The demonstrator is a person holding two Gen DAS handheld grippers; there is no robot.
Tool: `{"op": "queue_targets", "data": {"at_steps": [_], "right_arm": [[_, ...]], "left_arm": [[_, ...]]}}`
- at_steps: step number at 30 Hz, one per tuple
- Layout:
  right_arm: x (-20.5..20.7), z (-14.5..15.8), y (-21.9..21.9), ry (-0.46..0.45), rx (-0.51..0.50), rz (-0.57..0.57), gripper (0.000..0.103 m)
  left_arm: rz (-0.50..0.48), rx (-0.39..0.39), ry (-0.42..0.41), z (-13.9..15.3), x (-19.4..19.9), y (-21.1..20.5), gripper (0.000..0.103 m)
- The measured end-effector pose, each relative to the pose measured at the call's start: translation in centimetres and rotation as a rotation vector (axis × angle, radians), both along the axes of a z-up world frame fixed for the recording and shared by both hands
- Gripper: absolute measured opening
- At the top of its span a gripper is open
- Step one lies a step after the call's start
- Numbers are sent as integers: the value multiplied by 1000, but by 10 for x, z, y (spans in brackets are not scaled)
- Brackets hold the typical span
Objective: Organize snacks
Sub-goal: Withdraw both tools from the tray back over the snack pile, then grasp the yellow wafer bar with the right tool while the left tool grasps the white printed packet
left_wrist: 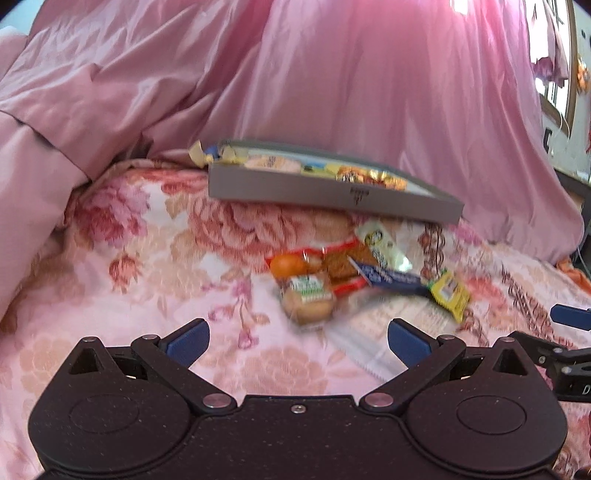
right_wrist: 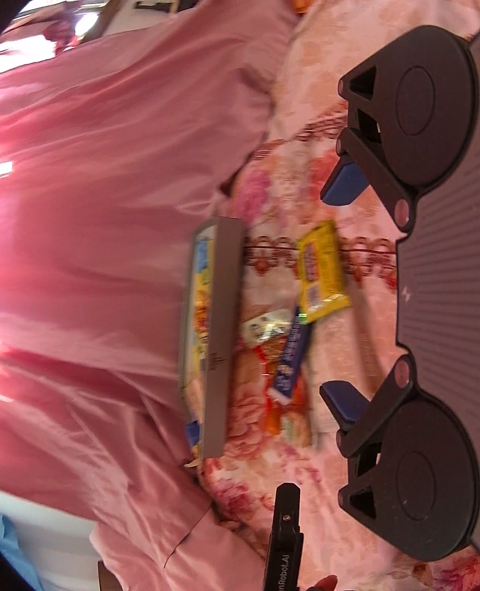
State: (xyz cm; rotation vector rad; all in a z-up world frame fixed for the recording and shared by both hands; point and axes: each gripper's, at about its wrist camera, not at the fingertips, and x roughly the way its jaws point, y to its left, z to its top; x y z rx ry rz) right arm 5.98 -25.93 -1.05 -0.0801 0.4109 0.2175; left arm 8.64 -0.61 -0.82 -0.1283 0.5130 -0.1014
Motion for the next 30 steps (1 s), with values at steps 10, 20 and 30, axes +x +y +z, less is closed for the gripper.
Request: {"op": "queue_targets", "data": {"at_steps": [10,20,30], "right_arm": [[4,-23,11,137,-56,-18,103],[9,-27,11,187,-46,-33,103],[16,-30,7,194,-28,-37,103]], "left_arm": [[-9,7,58,-14,3,-2,102],[-38,13,60,-17,3,-7,102],[-101,36,45,-20,1,-15,102]]}}
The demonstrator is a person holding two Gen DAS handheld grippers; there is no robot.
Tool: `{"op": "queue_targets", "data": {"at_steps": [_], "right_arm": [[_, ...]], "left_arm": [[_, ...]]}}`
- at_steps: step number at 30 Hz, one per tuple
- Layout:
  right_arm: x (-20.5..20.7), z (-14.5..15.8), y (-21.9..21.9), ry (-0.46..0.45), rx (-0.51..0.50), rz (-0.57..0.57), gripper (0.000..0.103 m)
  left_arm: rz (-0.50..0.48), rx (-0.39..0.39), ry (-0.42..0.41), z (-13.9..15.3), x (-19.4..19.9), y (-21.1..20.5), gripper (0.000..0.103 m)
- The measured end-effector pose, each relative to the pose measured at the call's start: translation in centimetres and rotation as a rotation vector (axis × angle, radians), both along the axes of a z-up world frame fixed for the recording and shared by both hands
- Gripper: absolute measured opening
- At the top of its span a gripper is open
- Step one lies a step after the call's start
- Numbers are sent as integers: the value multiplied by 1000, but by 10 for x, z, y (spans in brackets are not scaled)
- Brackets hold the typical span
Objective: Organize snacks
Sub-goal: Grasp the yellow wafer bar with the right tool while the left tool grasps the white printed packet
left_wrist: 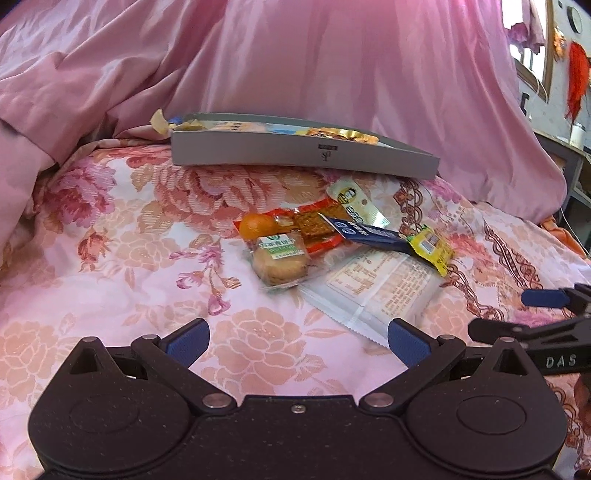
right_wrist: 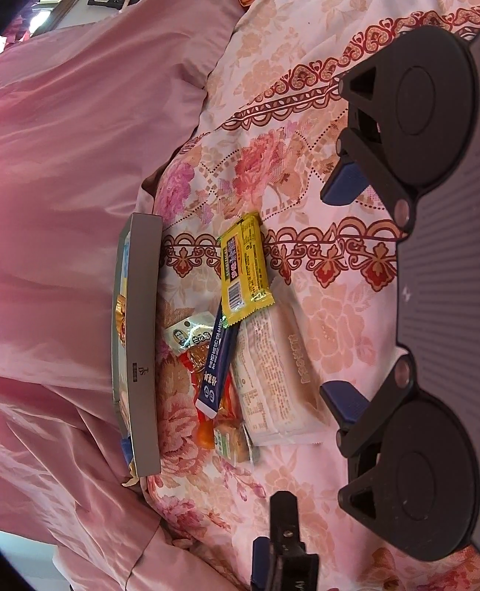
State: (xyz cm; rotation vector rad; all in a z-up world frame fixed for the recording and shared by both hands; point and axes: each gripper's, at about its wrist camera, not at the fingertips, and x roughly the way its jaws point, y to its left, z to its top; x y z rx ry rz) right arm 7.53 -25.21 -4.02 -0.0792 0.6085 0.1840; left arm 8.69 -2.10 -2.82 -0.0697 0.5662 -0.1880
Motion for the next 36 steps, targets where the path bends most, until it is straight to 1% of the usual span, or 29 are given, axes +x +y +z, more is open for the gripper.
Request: {"op": "queue_targets", "data": {"at_steps": [2,6,12,14,16,18,21,24,26,28,29,30,33,35,36], "right_arm": [[1,-1,-2,-2,7,3,103],[7,0,-7,-6,26,-6,103],[30,9,-16,-2,28,19,103],[41,14,-19,-8,33,19,103],[54,19,-23,1,66,12,103],[70,23,-26,33,118,3,103],[98,26,-29,96,190,-34,103],[124,25,-29,181,213,-100,103],[141,22,-29,244,232,-135,103],[153,18,-30,295,265,-155,103],[157,16,-31,310,280,-172,103],[159,14,-34,321,300,-187,102],[161,4,-45,373,378,-232,98],[161,-2,-47,400,396,-252,96],[160,-4,-48,403,395,-255,96]], "left_arm": [[-25,5,0,1,2,-3,102],[-111,32,-9,4,11,-14,102],[-298,140,-31,6,37,-43,102],[-338,167,-26,4,47,-53,102],[-358,184,-6,1,56,-61,102],[-376,202,22,-1,67,-69,102],[-390,249,37,-1,81,-80,102],[-394,294,58,-2,94,-88,102],[-400,289,75,-2,100,-89,102],[-408,251,116,-2,105,-91,102],[-414,239,131,-3,105,-92,102],[-416,248,134,-4,105,-94,102],[-423,325,127,-10,104,-100,102],[-429,346,120,-12,103,-101,101],[-430,350,120,-12,103,-100,99]]}}
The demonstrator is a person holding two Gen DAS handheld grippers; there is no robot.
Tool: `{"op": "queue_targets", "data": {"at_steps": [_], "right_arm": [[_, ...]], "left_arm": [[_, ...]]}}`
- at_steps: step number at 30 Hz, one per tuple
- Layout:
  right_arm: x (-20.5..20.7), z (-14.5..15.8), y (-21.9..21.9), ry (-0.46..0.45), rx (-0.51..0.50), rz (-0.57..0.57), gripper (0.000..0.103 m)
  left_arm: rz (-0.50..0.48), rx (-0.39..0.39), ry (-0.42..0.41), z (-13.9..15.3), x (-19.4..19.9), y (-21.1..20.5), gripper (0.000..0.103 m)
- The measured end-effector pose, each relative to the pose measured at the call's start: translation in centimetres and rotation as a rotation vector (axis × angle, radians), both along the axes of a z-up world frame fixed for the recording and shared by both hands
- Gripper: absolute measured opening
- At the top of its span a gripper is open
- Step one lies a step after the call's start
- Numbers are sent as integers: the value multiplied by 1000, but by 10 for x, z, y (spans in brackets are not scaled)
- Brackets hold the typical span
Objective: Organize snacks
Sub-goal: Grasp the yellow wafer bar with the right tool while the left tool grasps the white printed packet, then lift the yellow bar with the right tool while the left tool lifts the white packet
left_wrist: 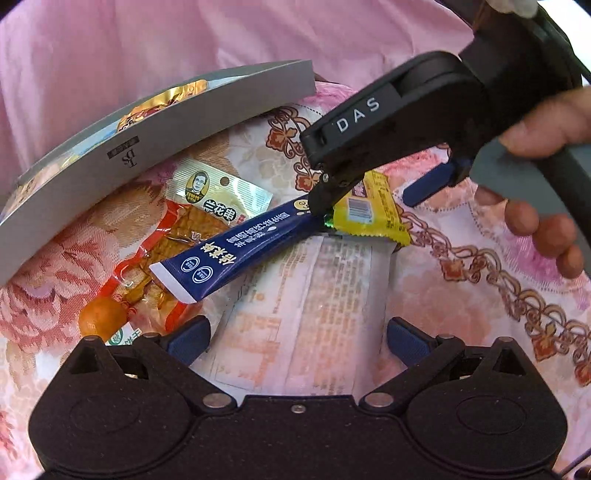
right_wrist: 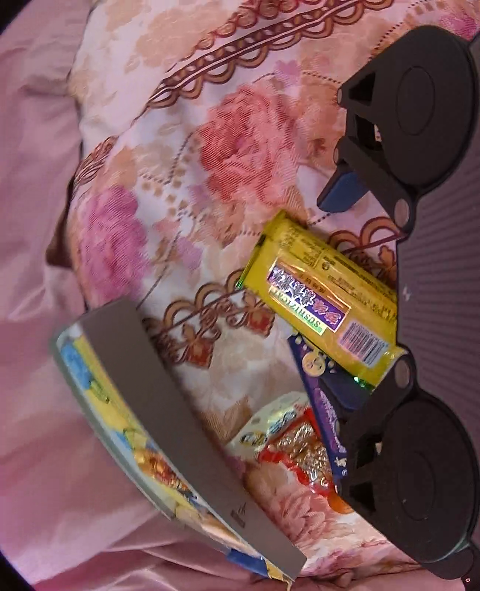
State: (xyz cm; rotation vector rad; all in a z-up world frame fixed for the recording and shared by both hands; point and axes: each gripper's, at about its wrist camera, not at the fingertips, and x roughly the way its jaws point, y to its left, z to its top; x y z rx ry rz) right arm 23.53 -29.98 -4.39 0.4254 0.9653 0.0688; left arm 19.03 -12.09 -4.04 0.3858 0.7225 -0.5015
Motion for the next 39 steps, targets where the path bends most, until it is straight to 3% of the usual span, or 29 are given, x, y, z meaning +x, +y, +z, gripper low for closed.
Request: {"op": "queue_targets", "data": {"at_steps": [2,6,9,12,22,28,39], "right_arm": [[-1,-1,-1,-6,-1,2,93],[-9,-4,-3,-27,-13,5,75],[-18,-1,-9,-30,-16,9,58],[-27,-3,-14,-34,-11,14,52],[-77,-4,6,-106,-138,172,51],[-103,-5,37,-175,-301,295,51],[-135,1,76,-256,-328,443,52]], "left_arm": [[11,-10,7,1,0,3,94],[42,-52,31,3,1,10,84],[58,-72,44,4,-5,13,81],[84,-94,59,5,-13,19,80],[173,-165,97,7,-61,51,79],[207,-185,105,7,-92,80,79],[216,-222,105,6,-105,93,83]]}}
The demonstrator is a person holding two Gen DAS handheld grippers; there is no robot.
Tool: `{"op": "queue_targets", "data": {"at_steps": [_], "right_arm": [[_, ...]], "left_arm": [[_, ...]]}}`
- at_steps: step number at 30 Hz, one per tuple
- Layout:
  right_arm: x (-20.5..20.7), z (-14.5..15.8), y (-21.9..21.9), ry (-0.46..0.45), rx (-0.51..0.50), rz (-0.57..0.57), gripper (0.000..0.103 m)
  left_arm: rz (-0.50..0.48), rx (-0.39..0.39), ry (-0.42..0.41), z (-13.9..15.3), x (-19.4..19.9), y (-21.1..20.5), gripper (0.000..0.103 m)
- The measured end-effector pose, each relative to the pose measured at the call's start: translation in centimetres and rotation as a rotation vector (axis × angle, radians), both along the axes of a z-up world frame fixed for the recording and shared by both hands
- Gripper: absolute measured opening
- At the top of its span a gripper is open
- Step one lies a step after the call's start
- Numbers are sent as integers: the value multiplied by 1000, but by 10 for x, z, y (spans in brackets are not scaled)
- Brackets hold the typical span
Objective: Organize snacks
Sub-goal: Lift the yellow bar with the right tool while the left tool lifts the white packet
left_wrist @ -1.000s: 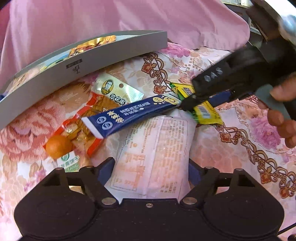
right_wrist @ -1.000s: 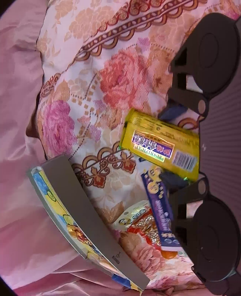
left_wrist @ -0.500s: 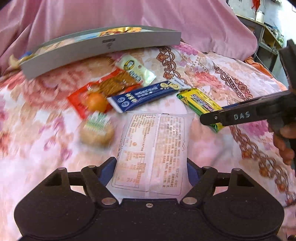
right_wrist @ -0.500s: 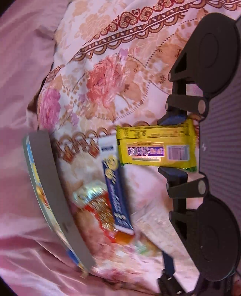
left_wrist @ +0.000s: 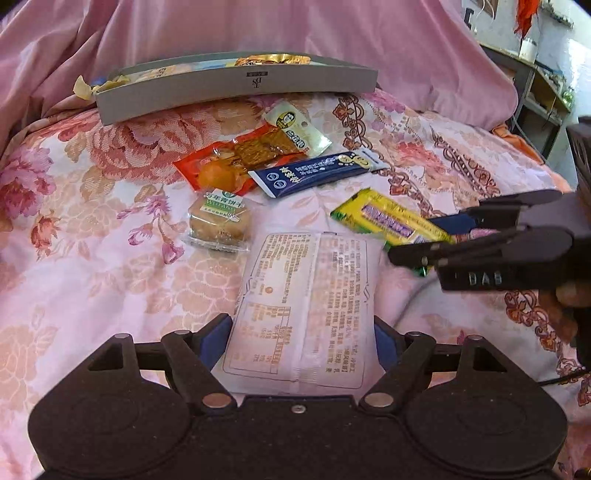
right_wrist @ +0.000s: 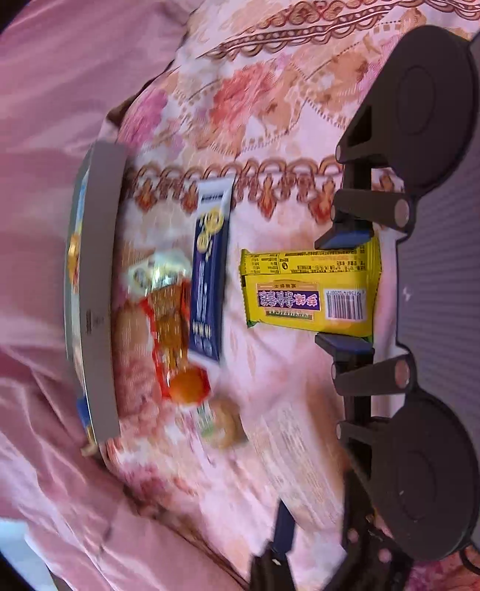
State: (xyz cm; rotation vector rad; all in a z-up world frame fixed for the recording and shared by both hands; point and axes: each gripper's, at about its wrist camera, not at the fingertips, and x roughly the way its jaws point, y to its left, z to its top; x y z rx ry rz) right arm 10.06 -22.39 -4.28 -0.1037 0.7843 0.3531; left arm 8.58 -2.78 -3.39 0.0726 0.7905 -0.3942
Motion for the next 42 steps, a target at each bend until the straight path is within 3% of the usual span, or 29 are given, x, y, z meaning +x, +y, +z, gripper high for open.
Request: {"op": "queue_targets", "data": {"at_steps": [3,13,21,24,29,35,42], "right_arm": [[-6,0,6,-19,-24,11,53],[-3,-5,10,-57,-68,28,66],[7,-10,15,-48,-66,6,75],[6,-12,17,-55,-63,-11,74],[-3,-14,21,-77,-51,-23,58],[-13,-13,25,-110,-76,-36,55],[-34,-15,38,-227,-247,40,54]], "left_arm": [[-18,-8,16,-5,5,2,89],[-76,-75,21,-10,25,8,92],[-88,-81,17,-10,21,8,87],[-87,-94,20,-9,21,10,81],[-76,-96,19,-8,17,8,76],[-35,-75,18,-5,10,5,74],[-16,-45,-2,-2,1,-1,72]]}}
